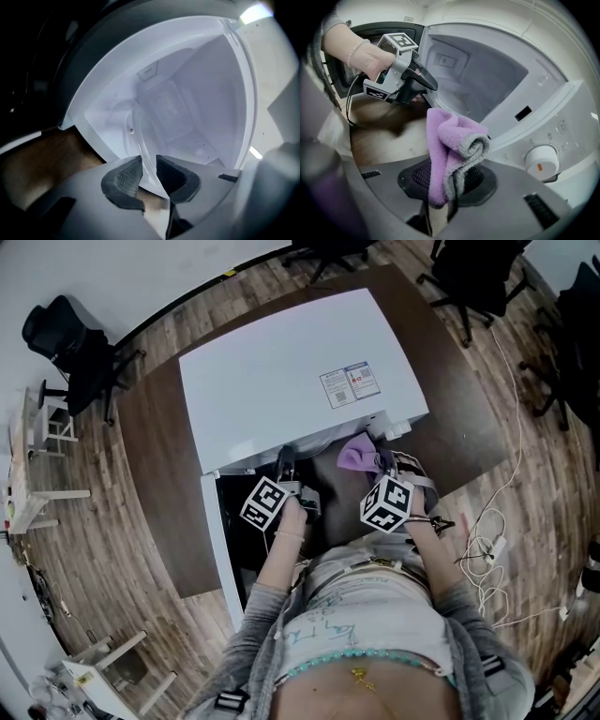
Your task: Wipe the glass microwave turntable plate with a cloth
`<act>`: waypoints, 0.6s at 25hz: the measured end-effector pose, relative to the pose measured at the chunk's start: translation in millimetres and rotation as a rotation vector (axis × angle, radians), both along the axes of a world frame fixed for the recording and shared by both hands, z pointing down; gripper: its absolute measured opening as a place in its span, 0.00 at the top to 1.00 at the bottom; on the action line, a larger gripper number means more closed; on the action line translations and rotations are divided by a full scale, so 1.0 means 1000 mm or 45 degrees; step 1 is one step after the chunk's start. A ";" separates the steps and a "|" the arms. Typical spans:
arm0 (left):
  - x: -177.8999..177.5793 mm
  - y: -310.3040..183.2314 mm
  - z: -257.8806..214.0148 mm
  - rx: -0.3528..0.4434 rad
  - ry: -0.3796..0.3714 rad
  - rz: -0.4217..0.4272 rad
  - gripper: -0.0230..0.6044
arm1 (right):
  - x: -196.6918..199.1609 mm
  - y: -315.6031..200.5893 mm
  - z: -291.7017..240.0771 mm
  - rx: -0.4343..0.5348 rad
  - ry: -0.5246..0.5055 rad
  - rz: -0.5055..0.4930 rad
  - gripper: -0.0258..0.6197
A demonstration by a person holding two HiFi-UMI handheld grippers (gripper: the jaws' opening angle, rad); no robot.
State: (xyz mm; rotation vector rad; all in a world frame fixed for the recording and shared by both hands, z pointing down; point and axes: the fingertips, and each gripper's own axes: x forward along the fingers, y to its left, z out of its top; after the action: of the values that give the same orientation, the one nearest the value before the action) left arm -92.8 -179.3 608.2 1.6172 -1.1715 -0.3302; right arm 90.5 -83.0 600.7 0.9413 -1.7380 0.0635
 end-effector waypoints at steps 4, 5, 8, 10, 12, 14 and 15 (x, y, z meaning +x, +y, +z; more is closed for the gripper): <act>0.002 0.001 -0.004 0.049 -0.257 0.093 0.78 | -0.002 -0.001 -0.001 -0.001 -0.008 -0.003 0.79; 0.002 0.001 -0.005 0.048 -0.306 0.112 0.76 | -0.003 -0.001 -0.002 -0.002 -0.007 -0.008 0.79; 0.000 0.000 -0.006 0.031 -0.441 0.167 0.72 | -0.004 -0.001 -0.002 -0.003 -0.007 -0.022 0.79; 0.002 0.000 -0.004 0.010 -0.477 0.218 0.70 | -0.005 -0.002 -0.001 -0.002 -0.010 -0.026 0.79; 0.003 0.000 -0.002 -0.012 -0.490 0.260 0.70 | -0.004 -0.003 0.000 -0.001 -0.015 -0.027 0.79; 0.004 0.000 -0.002 -0.035 -0.516 0.278 0.68 | -0.003 -0.004 0.000 -0.003 -0.020 -0.028 0.79; 0.003 0.000 -0.001 -0.049 -0.532 0.278 0.68 | -0.004 -0.004 0.000 -0.004 -0.023 -0.031 0.79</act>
State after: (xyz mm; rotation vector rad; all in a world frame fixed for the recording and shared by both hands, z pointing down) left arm -89.6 -179.3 607.1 1.8120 -1.2807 0.1797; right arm 86.7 -87.2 600.9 0.9200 -1.7654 0.0590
